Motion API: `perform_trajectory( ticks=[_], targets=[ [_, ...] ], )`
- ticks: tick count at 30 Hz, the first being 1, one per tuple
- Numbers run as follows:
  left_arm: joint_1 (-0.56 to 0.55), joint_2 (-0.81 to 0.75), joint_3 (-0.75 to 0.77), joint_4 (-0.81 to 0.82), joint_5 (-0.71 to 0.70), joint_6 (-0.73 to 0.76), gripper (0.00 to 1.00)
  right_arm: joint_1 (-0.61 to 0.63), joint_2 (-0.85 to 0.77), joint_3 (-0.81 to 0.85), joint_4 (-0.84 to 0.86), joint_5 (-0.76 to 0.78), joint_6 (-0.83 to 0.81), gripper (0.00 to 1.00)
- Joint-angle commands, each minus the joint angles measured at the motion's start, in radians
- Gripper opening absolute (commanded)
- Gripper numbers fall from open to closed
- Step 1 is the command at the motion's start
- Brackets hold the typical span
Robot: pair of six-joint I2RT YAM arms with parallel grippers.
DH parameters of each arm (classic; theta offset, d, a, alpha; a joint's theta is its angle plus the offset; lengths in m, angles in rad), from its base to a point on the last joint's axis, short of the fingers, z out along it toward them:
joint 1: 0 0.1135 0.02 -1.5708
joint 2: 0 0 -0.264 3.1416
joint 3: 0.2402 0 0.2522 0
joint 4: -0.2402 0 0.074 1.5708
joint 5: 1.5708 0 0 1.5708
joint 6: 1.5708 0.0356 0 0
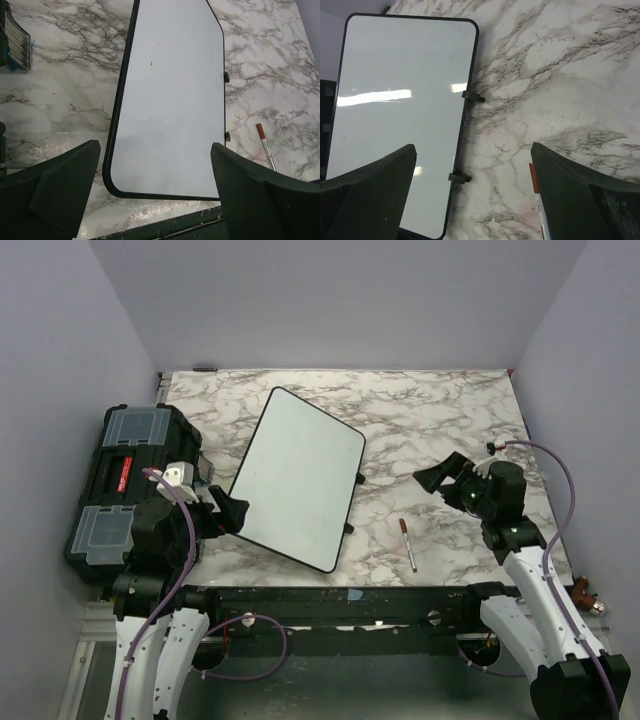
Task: Write a sentence on the whiteboard
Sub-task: Pick up the whiteboard marker at the center of the board.
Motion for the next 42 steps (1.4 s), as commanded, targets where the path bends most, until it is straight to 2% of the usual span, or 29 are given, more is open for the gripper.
perform_trajectory(
  ticks=[1, 4, 11, 17, 26, 33, 42],
  targets=[
    [-0.007, 0.009, -0.007, 0.019, 0.038, 0.011, 0.95, -0.002, -0.006, 0.080, -0.211, 0.060, 0.006, 1.00],
    [-0.008, 0.012, -0.008, 0.017, 0.039, 0.009, 0.95, -0.002, 0.007, 0.141, -0.346, 0.111, 0.001, 1.00],
    [-0.012, 0.016, -0.010, 0.017, 0.039, 0.007, 0.95, -0.002, 0.098, 0.195, -0.527, 0.153, 0.015, 1.00],
    [-0.012, 0.015, -0.009, 0.019, 0.039, 0.006, 0.95, 0.017, 0.177, 0.204, -0.592, 0.202, 0.025, 1.00],
    [-0.013, 0.013, -0.010, 0.020, 0.040, 0.006, 0.95, 0.287, 0.231, 0.230, -0.660, 0.461, 0.148, 1.00],
    [-0.014, 0.013, -0.011, 0.020, 0.045, 0.007, 0.95, 0.402, 0.253, 0.194, -0.651, 0.510, 0.222, 1.00],
    [-0.014, 0.015, -0.011, 0.020, 0.045, 0.006, 0.94, 0.545, 0.315, 0.128, -0.593, 0.553, 0.308, 0.92]
  ],
)
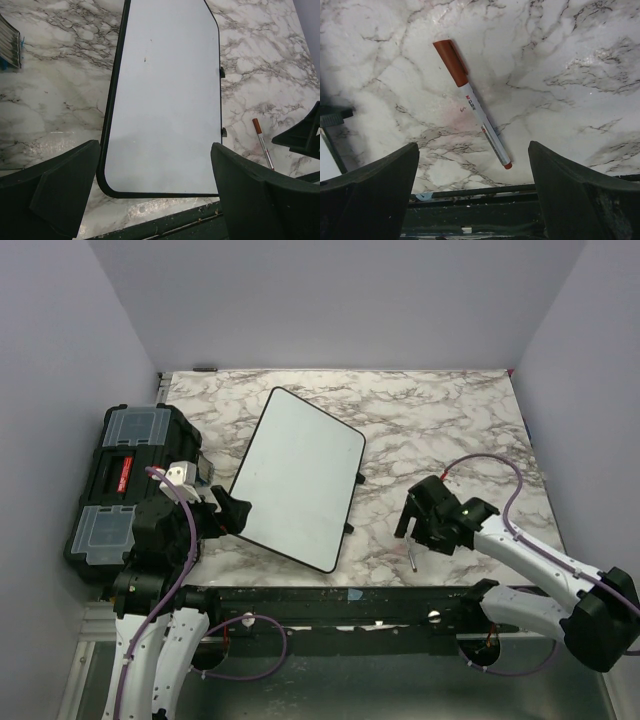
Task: Write a sentence on the whiteboard
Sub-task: Pick up the whiteboard marker at the center of the board.
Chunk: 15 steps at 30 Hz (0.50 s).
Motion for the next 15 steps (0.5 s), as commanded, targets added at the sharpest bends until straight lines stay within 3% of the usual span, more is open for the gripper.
perform_trajectory(
  ticks=[1, 15],
  targets=[
    [-0.003, 0.002, -0.010, 0.017, 0.021, 0.006, 0.94, 0.034, 0.035, -0.036, 0.031, 0.062, 0.055, 0.92],
    [-0.005, 0.002, -0.010, 0.017, 0.023, 0.006, 0.94, 0.077, 0.101, -0.098, 0.077, 0.076, 0.069, 0.65]
  ],
)
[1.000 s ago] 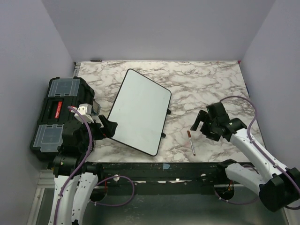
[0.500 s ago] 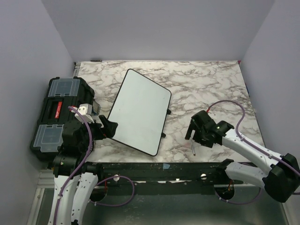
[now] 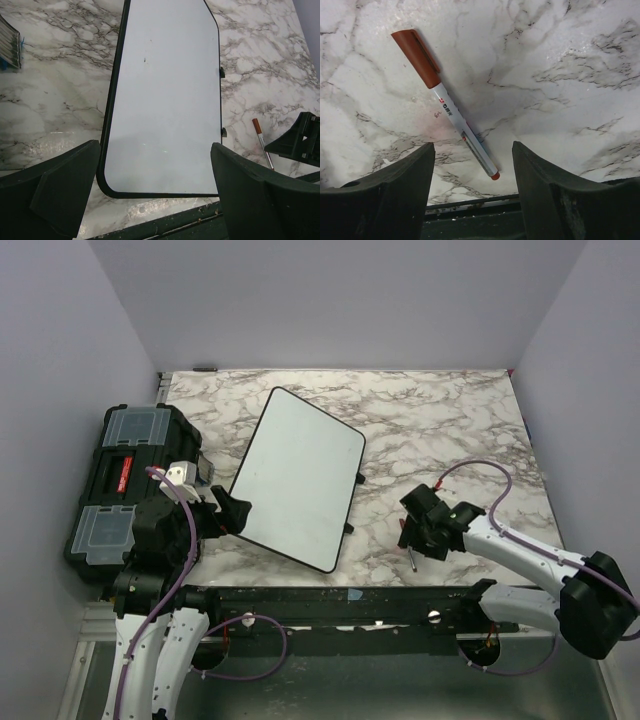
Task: Write a sentence on the whiteboard
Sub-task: Pick up the whiteboard marker at the center of the board.
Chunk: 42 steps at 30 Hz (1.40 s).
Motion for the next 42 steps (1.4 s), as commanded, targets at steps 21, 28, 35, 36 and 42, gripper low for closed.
perform_trajectory(
  ticks=[21, 28, 35, 36, 42],
  targets=[
    [-0.007, 0.001, -0.009, 0.014, 0.015, 0.005, 0.94, 0.026, 0.112, -0.064, 0.109, 0.033, 0.014, 0.38],
    [-0.009, 0.000, -0.009, 0.012, 0.012, 0.005, 0.94, 0.032, 0.111, -0.056, 0.101, 0.027, 0.000, 0.10],
    [-0.017, -0.002, -0.010, 0.011, 0.014, 0.003, 0.94, 0.053, 0.067, -0.006, 0.076, 0.010, -0.047, 0.01],
    [-0.018, 0.002, -0.009, 0.011, 0.017, 0.003, 0.95, 0.057, 0.055, 0.002, 0.075, 0.002, -0.058, 0.01],
    [-0.024, 0.014, -0.007, 0.027, 0.103, 0.016, 0.94, 0.104, -0.012, 0.066, 0.100, -0.083, -0.133, 0.01]
  ],
)
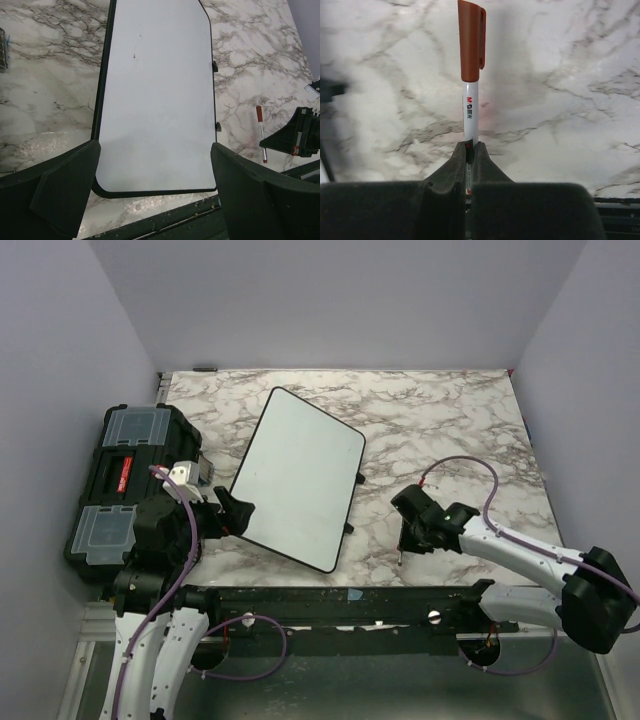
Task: Write a sentence on the whiteboard
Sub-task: Pick up the whiteboard marker at the center of the board.
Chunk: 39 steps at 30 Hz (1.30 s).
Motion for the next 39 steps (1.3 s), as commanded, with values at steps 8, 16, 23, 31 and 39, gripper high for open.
perform_trajectory(
  ticks=[8, 16, 23, 31, 39],
  targets=[
    [-0.021, 0.026, 0.017, 0.045, 0.317, 0.012, 0.94, 0.077, -0.169, 0.074, 0.122, -0.213, -0.132, 0.01],
    [-0.037, 0.088, 0.058, 0.091, 0.482, -0.061, 0.94, 0.084, -0.273, 0.066, 0.230, -0.392, -0.198, 0.01],
    [-0.206, 0.193, 0.114, 0.121, 0.390, -0.099, 0.94, 0.108, -0.317, 0.074, 0.305, -0.500, -0.239, 0.01],
    [-0.285, 0.338, 0.179, 0.186, 0.439, -0.143, 0.89, 0.128, -0.382, 0.077, 0.338, -0.568, -0.272, 0.01],
    [-0.333, 0.446, 0.279, 0.150, 0.470, -0.131, 0.81, 0.130, -0.414, 0.100, 0.293, -0.586, -0.307, 0.01]
  ],
)
